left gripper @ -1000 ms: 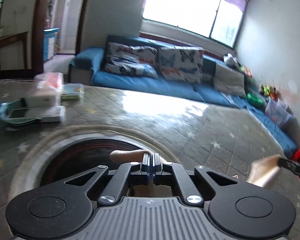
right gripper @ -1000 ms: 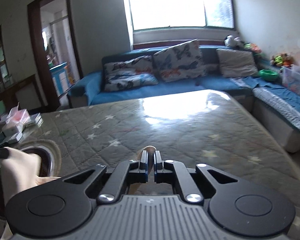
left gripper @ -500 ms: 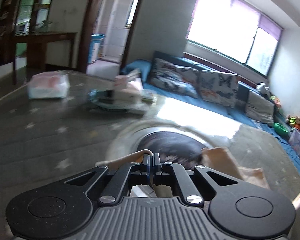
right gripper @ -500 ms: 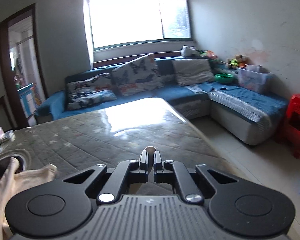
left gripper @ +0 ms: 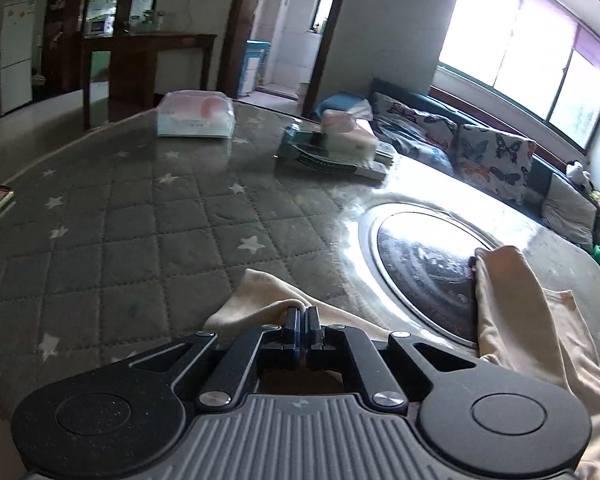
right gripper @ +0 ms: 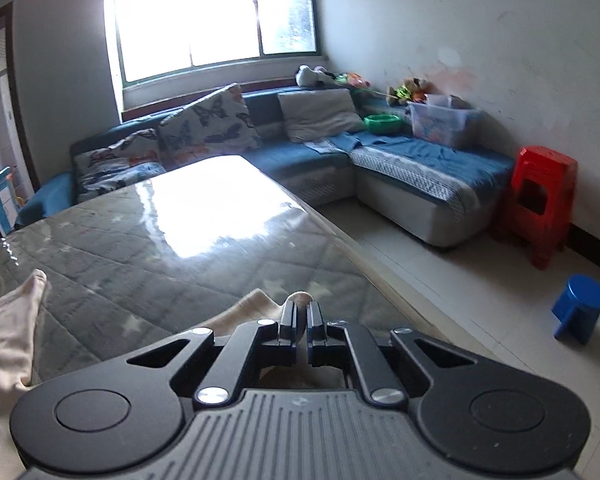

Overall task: Fold clothes
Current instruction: 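Lift the sweatshirt with both grippers and pull them apart to spread it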

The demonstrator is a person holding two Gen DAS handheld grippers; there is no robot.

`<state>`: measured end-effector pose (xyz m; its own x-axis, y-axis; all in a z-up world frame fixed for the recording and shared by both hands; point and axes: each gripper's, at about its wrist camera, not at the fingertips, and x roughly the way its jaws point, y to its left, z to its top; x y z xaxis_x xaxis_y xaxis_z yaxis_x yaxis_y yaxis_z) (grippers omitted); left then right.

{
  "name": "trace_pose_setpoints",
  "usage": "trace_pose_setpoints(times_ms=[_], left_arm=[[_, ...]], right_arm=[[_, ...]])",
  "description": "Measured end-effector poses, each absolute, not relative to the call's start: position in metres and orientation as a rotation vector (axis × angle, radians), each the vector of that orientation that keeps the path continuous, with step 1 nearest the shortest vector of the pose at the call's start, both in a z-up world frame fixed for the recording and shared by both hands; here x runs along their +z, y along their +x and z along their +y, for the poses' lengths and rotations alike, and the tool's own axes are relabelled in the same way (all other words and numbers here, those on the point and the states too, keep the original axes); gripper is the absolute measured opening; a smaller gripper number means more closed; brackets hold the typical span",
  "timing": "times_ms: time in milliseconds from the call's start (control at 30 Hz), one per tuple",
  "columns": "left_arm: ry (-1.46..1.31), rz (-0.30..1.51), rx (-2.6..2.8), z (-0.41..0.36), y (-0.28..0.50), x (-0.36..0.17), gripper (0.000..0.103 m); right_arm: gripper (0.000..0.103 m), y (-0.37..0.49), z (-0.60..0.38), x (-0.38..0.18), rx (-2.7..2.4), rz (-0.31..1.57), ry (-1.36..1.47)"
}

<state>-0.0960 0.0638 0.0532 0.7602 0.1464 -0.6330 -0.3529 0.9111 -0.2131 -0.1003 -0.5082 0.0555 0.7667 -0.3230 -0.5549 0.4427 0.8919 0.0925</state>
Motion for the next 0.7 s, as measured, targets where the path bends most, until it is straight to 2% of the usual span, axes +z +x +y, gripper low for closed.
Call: trace_pose_setpoints(times_ms=[467,567,700], left_arm=[[-0.352,0.711,0.288,0.069,-0.106,0.043,0.003],[-0.329,0.714,0.275,0.067,-0.105,0.045,0.007],[-0.315,0.699,0.263,0.069,-0.106,0.051,0.01]], right_arm=[[0.006,-0.119,-0.493,0.038,-0.428,0.645,0.161],[0.01,-0.115,-0.492,0.046,-0.42,0.635,0.141],[0.011,-0.103,-0.482,0.064,-0.376,0.61,0.076]])
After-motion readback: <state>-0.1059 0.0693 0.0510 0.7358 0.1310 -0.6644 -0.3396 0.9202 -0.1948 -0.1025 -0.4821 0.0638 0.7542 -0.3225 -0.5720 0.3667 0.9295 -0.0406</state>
